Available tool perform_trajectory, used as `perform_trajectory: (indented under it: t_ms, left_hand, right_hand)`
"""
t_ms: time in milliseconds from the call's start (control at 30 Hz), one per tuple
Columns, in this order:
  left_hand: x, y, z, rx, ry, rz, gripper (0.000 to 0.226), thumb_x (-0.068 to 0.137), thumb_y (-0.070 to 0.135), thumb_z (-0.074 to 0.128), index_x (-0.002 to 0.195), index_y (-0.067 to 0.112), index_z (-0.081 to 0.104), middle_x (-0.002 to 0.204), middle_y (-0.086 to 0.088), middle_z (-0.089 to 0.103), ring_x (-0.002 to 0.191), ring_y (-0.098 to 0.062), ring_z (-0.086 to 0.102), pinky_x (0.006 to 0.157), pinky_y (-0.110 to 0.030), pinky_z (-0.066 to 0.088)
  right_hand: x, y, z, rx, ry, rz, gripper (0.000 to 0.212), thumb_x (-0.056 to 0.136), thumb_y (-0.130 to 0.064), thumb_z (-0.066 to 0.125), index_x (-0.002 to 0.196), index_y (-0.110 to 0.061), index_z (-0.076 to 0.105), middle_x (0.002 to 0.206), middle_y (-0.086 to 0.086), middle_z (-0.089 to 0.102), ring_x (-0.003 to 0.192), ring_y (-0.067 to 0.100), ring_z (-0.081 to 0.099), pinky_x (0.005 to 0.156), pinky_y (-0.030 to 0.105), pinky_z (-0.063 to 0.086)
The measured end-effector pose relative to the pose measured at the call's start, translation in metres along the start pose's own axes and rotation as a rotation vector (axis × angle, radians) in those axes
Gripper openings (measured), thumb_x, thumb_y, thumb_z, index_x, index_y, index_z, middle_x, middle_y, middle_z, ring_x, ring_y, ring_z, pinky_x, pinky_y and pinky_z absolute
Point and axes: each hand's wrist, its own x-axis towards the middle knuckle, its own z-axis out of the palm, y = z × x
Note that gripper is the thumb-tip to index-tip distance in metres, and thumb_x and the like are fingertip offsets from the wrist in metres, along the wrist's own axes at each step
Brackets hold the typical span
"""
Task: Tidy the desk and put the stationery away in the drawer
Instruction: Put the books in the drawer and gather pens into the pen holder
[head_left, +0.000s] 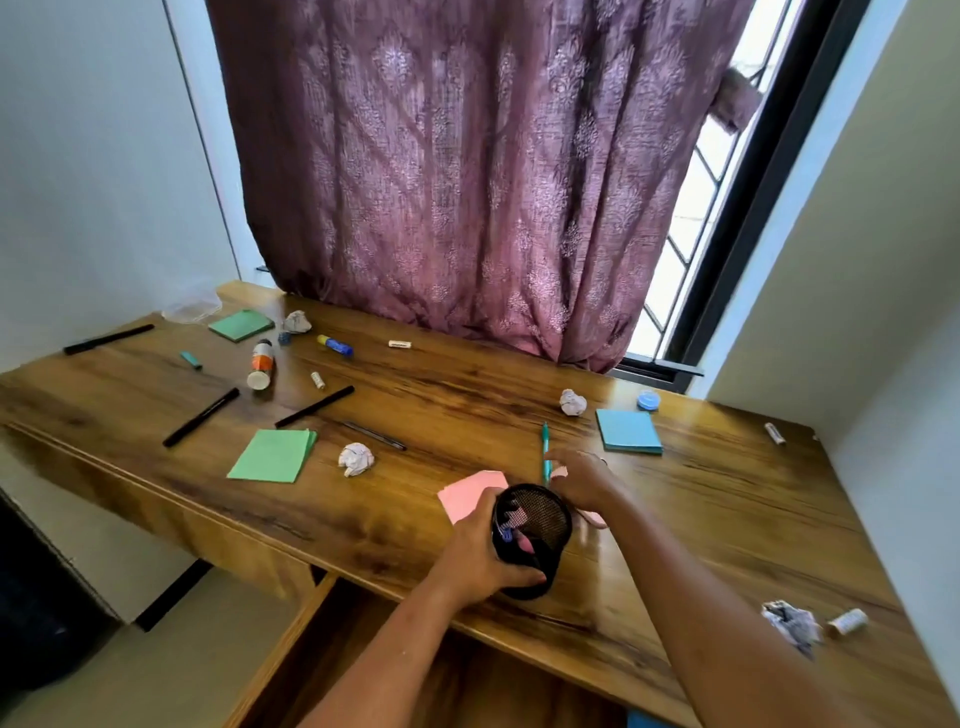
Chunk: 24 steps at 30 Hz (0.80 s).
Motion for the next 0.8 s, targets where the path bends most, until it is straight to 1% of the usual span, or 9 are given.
perform_trajectory:
  t_ms: [100, 200, 267, 433, 500, 567, 633, 700, 800]
  left_hand:
    - [0.000, -0.003, -0.004, -0.012, -0.031, 0.011, 0.085, 0.053, 0.031, 0.090, 0.121, 0.026, 0.039, 0.117, 0.010, 0.059, 0.110, -0.003, 0.056, 0.091, -0.021, 0.051]
    - [0.002, -0.006, -0.006, -0.030, -0.058, 0.030, 0.086, 0.054, 0.031, 0.090, 0.123, 0.025, 0.038, 0.119, 0.009, 0.059, 0.112, -0.002, 0.055, 0.091, -0.021, 0.051]
    - [0.003, -0.009, -0.007, -0.037, -0.078, 0.032, 0.087, 0.054, 0.032, 0.090, 0.124, 0.026, 0.038, 0.120, 0.009, 0.059, 0.113, -0.002, 0.055, 0.094, -0.024, 0.051]
    - [0.005, -0.011, -0.011, -0.045, -0.097, 0.049, 0.086, 0.052, 0.030, 0.090, 0.121, 0.025, 0.039, 0.118, 0.009, 0.059, 0.111, -0.005, 0.056, 0.093, -0.028, 0.052]
    - [0.005, -0.013, -0.012, -0.036, -0.102, 0.056, 0.085, 0.052, 0.033, 0.089, 0.120, 0.028, 0.039, 0.117, 0.009, 0.059, 0.111, -0.006, 0.057, 0.093, -0.029, 0.051]
    - [0.006, -0.014, -0.013, -0.013, -0.108, 0.063, 0.083, 0.052, 0.035, 0.089, 0.118, 0.030, 0.038, 0.117, 0.010, 0.059, 0.110, -0.007, 0.056, 0.093, -0.029, 0.051]
    - [0.006, -0.014, -0.014, 0.003, -0.109, 0.073, 0.081, 0.053, 0.034, 0.089, 0.115, 0.029, 0.038, 0.115, 0.010, 0.059, 0.108, -0.009, 0.056, 0.092, -0.027, 0.050]
    - [0.007, -0.014, -0.015, 0.013, -0.111, 0.080, 0.081, 0.053, 0.034, 0.090, 0.116, 0.026, 0.038, 0.115, 0.007, 0.059, 0.108, -0.011, 0.055, 0.092, -0.030, 0.049]
    - [0.008, -0.013, -0.017, 0.039, -0.140, 0.077, 0.087, 0.050, 0.044, 0.087, 0.118, 0.024, 0.037, 0.119, 0.005, 0.058, 0.112, -0.015, 0.053, 0.095, -0.036, 0.048]
  right_hand:
    - [0.020, -0.007, 0.007, -0.222, -0.080, 0.070, 0.051, 0.093, -0.031, 0.046, 0.143, -0.038, 0.035, 0.151, 0.001, 0.037, 0.137, 0.030, 0.033, 0.105, 0.048, 0.033]
    - [0.031, -0.012, 0.014, -0.360, -0.116, 0.114, 0.042, 0.097, -0.040, 0.042, 0.138, -0.034, 0.043, 0.146, 0.001, 0.044, 0.135, 0.027, 0.035, 0.104, 0.049, 0.029]
    - [0.034, -0.011, 0.023, -0.354, 0.003, 0.135, 0.039, 0.096, -0.038, 0.046, 0.133, -0.029, 0.051, 0.138, 0.002, 0.053, 0.131, 0.024, 0.042, 0.103, 0.043, 0.030]
    - [0.033, -0.007, 0.029, 0.197, 0.282, 0.290, 0.014, 0.083, -0.016, 0.068, 0.097, -0.016, 0.071, 0.111, 0.010, 0.067, 0.104, 0.027, 0.061, 0.087, 0.033, 0.048]
    - [0.028, -0.007, 0.021, 0.477, 0.335, 0.341, 0.014, 0.079, -0.007, 0.072, 0.085, -0.019, 0.069, 0.105, 0.010, 0.071, 0.096, 0.024, 0.064, 0.081, 0.031, 0.050]
    - [0.018, -0.013, 0.011, 0.752, 0.388, 0.335, 0.027, 0.078, -0.002, 0.072, 0.100, -0.016, 0.066, 0.097, 0.007, 0.071, 0.089, 0.021, 0.065, 0.080, 0.033, 0.050]
    - [-0.004, -0.024, -0.002, 0.950, 0.405, 0.207, 0.044, 0.080, 0.004, 0.068, 0.117, -0.019, 0.060, 0.086, 0.001, 0.067, 0.080, 0.016, 0.061, 0.076, 0.031, 0.050]
    - [-0.033, -0.035, -0.013, 0.952, 0.392, 0.042, 0.048, 0.082, 0.007, 0.065, 0.119, -0.023, 0.056, 0.082, -0.003, 0.060, 0.075, 0.011, 0.056, 0.072, 0.025, 0.047]
    - [-0.076, -0.043, -0.019, 0.786, 0.344, -0.073, 0.030, 0.081, 0.006, 0.067, 0.105, -0.013, 0.062, 0.085, 0.000, 0.062, 0.075, 0.014, 0.060, 0.075, 0.026, 0.050]
